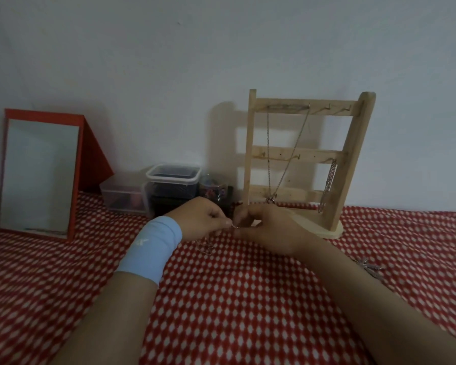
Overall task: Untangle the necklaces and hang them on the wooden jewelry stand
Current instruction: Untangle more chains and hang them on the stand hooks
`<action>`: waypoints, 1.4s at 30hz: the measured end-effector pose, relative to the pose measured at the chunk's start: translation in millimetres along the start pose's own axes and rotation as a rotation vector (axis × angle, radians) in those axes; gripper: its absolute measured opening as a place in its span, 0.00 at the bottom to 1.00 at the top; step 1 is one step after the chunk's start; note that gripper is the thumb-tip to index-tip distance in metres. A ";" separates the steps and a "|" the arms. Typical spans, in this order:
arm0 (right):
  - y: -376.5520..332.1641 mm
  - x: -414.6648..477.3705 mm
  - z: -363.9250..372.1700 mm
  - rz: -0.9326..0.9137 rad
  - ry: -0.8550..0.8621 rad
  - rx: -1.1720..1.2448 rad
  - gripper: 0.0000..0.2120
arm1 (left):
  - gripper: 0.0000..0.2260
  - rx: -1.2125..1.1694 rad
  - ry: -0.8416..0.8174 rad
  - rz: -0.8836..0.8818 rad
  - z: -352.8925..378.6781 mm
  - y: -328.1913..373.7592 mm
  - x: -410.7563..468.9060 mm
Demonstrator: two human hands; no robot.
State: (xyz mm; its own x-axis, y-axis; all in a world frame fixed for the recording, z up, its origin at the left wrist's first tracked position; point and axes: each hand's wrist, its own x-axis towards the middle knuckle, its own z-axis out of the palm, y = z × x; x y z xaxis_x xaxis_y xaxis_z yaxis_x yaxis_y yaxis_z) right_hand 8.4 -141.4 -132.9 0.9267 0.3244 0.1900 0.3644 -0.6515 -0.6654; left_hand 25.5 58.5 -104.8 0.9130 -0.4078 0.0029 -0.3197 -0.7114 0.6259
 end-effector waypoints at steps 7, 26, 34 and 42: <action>-5.6 -3.8 -5.6 0.051 0.023 0.251 0.06 | 0.15 -0.034 0.022 0.032 -0.4 4.6 -2.3; -9.0 -4.9 -9.9 0.204 0.032 0.494 0.12 | 0.12 -0.198 0.003 -0.068 3.8 13.6 0.6; -9.1 -5.8 -8.6 0.108 0.010 0.529 0.10 | 0.11 -0.527 0.004 -0.174 3.0 6.1 -1.7; -6.8 -0.5 1.7 0.022 0.188 0.205 0.08 | 0.12 -0.426 0.033 -0.225 3.9 8.8 -0.5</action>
State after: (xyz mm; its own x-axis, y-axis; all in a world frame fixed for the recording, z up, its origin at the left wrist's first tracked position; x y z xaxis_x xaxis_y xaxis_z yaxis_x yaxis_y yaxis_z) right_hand 5.2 -135.9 -129.7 0.9419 0.1660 0.2921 0.3358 -0.4980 -0.7995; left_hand 21.2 50.2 -102.3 0.9575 -0.2472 -0.1484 0.0123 -0.4790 0.8777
